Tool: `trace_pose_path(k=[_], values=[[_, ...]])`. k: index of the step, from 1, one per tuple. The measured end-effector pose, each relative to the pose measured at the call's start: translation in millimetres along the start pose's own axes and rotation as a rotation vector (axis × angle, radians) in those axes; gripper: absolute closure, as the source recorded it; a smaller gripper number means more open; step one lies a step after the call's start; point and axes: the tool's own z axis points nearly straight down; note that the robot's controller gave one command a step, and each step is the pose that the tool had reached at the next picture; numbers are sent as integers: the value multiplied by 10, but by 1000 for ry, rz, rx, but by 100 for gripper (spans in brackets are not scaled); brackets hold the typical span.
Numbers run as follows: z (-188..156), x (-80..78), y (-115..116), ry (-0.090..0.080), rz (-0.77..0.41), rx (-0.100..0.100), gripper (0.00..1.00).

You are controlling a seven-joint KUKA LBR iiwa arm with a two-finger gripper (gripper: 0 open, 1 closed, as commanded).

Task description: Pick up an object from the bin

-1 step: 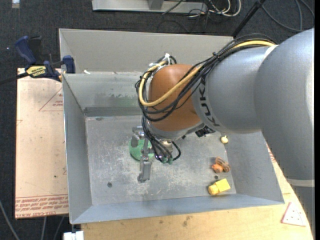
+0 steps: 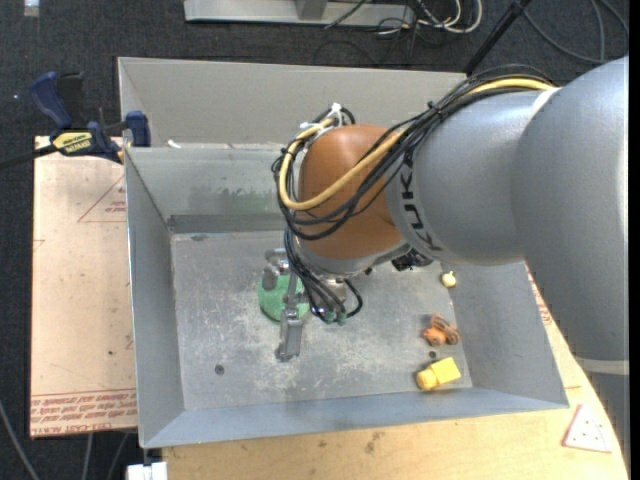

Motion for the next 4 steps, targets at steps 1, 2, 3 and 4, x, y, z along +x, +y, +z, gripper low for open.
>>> trace_pose_path(k=[1,2,3,4], values=[[6,-200,-202,-2,19,-2,0],[276,-347,-387,-6,144,-1,0],[619,-695,-355,-4,17,-1,100],[619,-696,-355,-4,17,-1,100]])
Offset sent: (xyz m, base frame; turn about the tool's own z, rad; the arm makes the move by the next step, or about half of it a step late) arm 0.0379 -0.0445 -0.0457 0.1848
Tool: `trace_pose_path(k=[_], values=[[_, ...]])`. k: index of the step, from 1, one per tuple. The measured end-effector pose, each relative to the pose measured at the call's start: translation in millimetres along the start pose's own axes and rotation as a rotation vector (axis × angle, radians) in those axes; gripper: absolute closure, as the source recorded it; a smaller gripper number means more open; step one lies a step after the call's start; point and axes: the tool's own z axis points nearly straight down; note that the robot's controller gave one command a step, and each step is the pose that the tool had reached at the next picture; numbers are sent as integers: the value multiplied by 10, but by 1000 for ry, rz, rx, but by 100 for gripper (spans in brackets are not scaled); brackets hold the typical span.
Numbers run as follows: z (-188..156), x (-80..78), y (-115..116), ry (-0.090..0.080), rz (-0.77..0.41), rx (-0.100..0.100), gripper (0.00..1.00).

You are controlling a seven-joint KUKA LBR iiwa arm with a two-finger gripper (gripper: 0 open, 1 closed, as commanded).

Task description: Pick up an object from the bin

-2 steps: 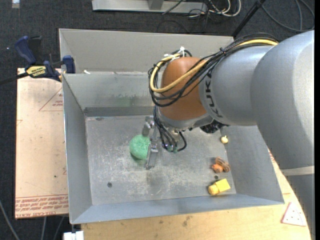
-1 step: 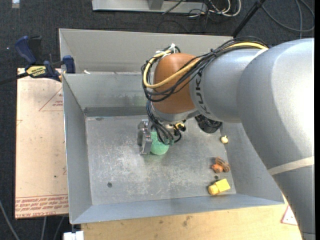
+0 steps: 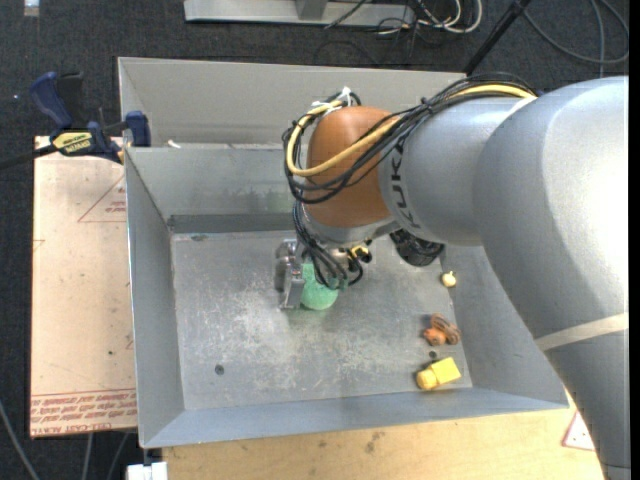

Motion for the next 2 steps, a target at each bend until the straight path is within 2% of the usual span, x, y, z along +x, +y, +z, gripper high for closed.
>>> trace_pose_path(k=[1,2], values=[[-220,-14,-118,4,-1,0,100],[-498,128,-251,2,15,1,0]])
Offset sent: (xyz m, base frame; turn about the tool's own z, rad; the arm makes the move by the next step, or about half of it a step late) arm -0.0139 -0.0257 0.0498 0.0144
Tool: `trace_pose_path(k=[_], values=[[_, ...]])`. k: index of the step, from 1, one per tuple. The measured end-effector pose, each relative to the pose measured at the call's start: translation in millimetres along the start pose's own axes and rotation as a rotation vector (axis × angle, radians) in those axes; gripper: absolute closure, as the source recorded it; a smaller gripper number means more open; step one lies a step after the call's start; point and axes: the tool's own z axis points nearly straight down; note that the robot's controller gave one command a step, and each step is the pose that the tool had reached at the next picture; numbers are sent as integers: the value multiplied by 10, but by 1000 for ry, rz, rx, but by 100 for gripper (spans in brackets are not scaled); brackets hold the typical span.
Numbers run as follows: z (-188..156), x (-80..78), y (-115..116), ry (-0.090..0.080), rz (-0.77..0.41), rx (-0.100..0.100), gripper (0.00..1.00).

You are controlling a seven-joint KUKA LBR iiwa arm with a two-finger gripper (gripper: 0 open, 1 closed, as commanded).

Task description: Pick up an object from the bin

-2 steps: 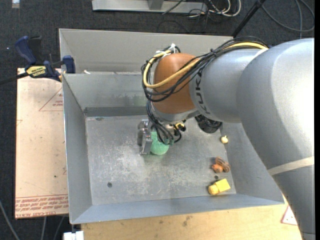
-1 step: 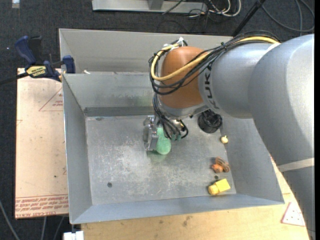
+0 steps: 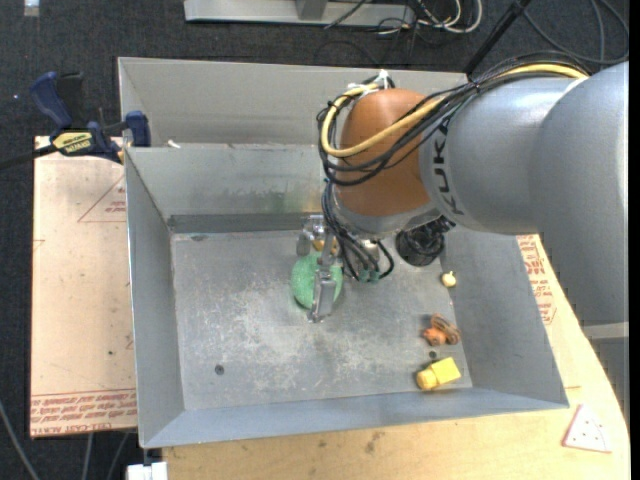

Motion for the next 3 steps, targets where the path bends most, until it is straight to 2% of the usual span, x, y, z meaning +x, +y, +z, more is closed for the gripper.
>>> trace_pose_path(k=[1,2,3], values=[[0,0,-2,0,0,0,100],[0,0,-4,0,0,0,0],[0,0,-4,0,0,0,0]])
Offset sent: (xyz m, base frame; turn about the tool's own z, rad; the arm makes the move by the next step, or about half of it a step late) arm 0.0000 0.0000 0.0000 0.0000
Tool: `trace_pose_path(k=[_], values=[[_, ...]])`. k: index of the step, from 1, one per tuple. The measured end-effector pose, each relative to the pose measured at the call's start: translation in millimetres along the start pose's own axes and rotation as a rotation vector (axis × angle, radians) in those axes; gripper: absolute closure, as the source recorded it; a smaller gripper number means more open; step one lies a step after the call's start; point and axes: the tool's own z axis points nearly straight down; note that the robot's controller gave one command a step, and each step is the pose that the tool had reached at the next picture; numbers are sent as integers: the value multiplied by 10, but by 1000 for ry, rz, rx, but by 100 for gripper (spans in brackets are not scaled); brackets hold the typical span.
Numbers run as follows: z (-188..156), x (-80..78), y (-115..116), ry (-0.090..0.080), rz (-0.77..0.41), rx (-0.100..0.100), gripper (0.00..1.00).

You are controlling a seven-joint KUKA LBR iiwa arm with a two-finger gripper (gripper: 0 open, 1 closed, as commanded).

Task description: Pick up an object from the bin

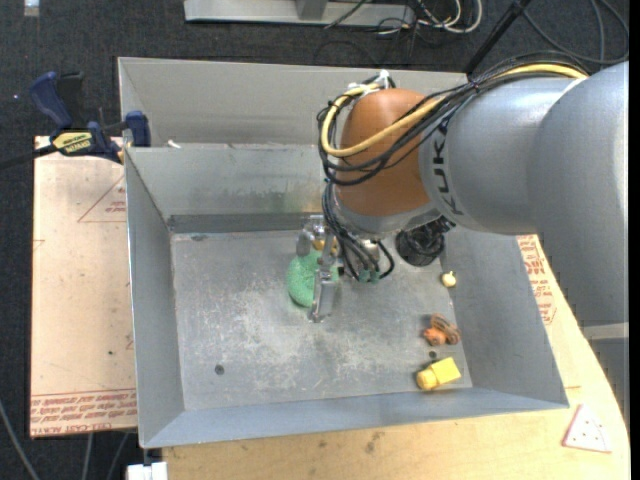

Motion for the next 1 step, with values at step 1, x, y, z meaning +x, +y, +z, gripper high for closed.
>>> trace_pose_path(k=[1], values=[[429,176,-285,-6,-26,-1,100]])
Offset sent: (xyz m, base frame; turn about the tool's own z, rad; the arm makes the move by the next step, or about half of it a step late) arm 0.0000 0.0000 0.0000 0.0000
